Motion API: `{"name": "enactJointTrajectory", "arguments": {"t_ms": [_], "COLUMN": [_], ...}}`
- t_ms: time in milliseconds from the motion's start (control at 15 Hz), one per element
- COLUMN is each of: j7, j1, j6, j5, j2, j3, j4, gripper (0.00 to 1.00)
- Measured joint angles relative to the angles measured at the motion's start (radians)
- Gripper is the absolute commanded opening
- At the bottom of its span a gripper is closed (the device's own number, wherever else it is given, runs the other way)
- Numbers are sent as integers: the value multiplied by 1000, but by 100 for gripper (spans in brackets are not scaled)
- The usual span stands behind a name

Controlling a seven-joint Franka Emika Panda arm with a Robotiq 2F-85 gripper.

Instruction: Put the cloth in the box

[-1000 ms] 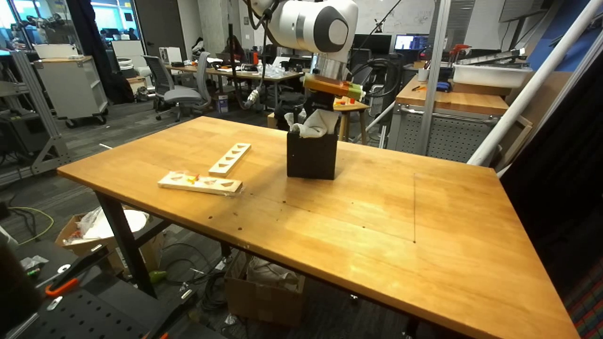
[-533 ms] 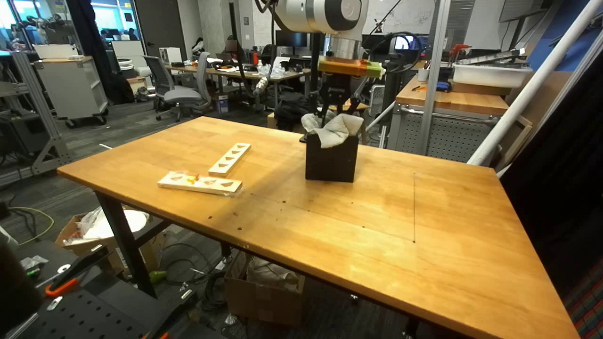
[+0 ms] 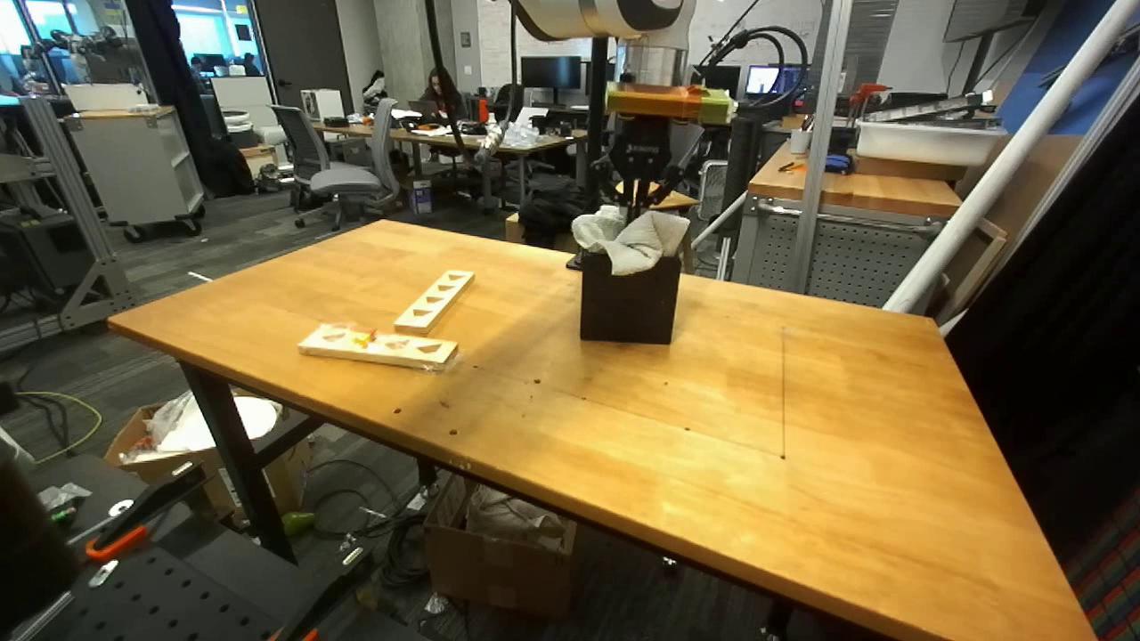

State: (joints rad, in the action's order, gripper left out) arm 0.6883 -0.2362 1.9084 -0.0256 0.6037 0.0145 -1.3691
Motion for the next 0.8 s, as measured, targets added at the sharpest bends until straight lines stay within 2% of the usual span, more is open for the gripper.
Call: {"name": "enactJointTrajectory", "arguments": {"t_ms": [67, 200, 267, 333, 467, 800], "j7": [0, -2, -4, -6, -7, -17], "j1": [0, 0, 0, 0, 1, 1], "j6": [1, 3, 3, 3, 3, 6], "j5": [-8, -24, -34, -43, -56, -94], "j2": [-5, -18, -28, -37, -57, -95], "j3": [0, 1, 2, 4, 7, 22], "j4": [0, -1, -1, -1, -3, -27], "gripper": [21, 33, 16, 14, 2, 2]}}
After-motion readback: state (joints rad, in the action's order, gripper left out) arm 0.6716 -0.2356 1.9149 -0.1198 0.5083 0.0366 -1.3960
